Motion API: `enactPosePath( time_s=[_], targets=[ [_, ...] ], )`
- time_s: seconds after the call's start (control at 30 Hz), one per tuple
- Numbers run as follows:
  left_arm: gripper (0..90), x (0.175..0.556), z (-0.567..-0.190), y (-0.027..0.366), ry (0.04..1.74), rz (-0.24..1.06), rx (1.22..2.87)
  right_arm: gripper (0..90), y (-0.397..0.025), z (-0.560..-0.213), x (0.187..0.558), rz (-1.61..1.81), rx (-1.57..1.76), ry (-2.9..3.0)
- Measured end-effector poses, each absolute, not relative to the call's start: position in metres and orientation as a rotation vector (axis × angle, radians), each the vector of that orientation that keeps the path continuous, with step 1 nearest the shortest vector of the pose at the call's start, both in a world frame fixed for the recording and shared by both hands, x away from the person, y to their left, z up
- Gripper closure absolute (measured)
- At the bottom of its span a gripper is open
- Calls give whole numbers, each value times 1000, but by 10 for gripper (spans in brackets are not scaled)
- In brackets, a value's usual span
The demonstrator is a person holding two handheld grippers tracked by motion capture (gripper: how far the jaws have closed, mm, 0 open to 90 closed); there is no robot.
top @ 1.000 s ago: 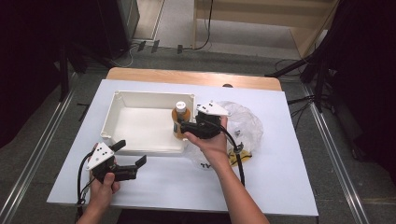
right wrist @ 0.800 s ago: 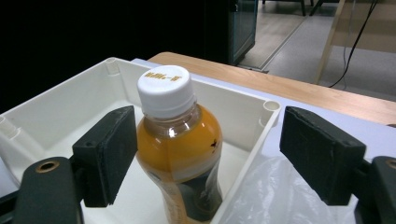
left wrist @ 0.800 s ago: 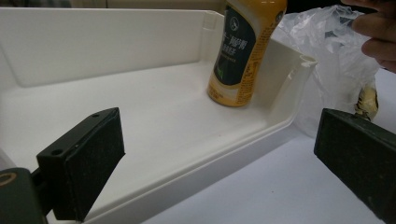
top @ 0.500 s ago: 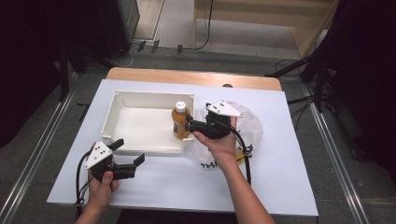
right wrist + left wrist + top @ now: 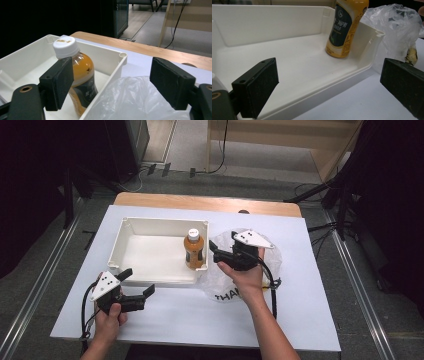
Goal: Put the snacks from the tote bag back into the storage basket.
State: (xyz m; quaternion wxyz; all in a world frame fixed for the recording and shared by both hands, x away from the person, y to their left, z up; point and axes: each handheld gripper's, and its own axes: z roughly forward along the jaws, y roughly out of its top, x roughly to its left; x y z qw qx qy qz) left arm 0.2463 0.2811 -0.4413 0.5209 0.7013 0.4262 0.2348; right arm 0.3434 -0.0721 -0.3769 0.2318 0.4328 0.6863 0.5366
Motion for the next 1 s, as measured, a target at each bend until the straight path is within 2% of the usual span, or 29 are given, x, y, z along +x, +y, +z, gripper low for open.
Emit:
enactPosePath(
  time_s=[1.0],
  targets=[
    [16, 247, -442, 281, 1030, 566, 1672, 205, -122, -386, 332, 1437, 1260, 1813]
  ],
)
